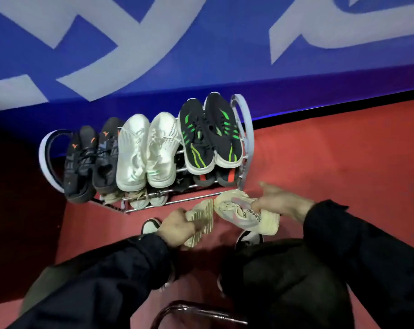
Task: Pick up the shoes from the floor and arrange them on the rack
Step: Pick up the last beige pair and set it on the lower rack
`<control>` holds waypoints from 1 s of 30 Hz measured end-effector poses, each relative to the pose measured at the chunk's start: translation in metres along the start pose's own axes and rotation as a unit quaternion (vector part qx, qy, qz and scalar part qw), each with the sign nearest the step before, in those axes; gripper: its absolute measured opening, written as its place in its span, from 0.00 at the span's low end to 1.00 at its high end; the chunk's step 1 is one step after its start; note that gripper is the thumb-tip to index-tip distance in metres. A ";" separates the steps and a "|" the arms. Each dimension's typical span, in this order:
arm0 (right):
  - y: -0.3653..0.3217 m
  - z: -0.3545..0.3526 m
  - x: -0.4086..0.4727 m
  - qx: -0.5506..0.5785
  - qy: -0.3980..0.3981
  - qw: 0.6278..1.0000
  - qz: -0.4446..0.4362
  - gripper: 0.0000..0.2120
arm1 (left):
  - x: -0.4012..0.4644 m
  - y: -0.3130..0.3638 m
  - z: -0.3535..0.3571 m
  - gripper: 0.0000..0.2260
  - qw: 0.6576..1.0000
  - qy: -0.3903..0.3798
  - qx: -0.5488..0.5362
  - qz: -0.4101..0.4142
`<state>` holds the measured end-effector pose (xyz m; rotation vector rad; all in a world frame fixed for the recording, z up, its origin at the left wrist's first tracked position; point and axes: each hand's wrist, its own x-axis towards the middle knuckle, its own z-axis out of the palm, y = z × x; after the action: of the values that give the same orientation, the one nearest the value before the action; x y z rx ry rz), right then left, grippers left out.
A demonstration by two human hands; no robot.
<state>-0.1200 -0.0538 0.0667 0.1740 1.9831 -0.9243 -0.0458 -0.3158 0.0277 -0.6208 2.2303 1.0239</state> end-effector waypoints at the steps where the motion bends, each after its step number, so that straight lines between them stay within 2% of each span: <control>1: -0.010 0.011 0.010 0.006 -0.001 1.000 0.013 0.33 | -0.004 -0.009 -0.009 0.22 1.000 0.001 -0.004 -0.020; 3: -0.026 0.043 0.032 0.056 -0.014 0.997 0.056 0.10 | -0.003 -0.029 -0.023 0.20 0.998 -0.010 -0.016 -0.056; 4: -0.031 0.061 0.043 0.076 -0.009 0.995 0.067 0.02 | 0.004 -0.041 -0.027 0.20 0.997 -0.012 -0.029 -0.070; 7: -0.035 0.115 0.084 0.108 -0.021 0.989 0.097 0.13 | 0.051 -0.095 -0.022 0.20 0.993 0.016 -0.033 -0.110; 10: -0.020 0.164 0.125 0.263 -0.004 0.959 0.108 0.19 | 0.045 -0.097 -0.021 0.27 0.986 0.079 0.005 -0.146; 12: -0.015 0.189 0.155 0.335 0.017 0.936 0.106 0.24 | 0.045 -0.104 -0.017 0.28 0.981 0.113 0.013 -0.155; 15: -0.019 0.210 0.188 0.395 0.012 0.913 0.096 0.20 | 0.056 -0.123 -0.009 0.28 0.979 0.143 0.003 -0.146; 22: -0.036 0.228 0.225 0.448 0.021 0.890 0.088 0.19 | 0.073 -0.135 -0.006 0.31 0.978 0.178 0.036 -0.105; 24: -0.032 0.230 0.226 0.469 0.034 0.877 0.095 0.18 | 0.076 -0.134 -0.005 0.31 0.972 0.195 0.048 -0.121; 27: -0.022 0.230 0.224 0.476 0.040 0.872 0.106 0.17 | 0.078 -0.134 -0.004 0.27 0.967 0.209 0.021 -0.146; 30: -0.019 0.229 0.222 0.486 0.049 0.866 0.107 0.16 | 0.078 -0.136 -0.006 0.24 0.967 0.220 0.031 -0.128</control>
<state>-0.1003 -0.2707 -0.1677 0.9972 1.3619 -1.7082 -0.0179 -0.4138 -0.0913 -1.1687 2.4548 0.7342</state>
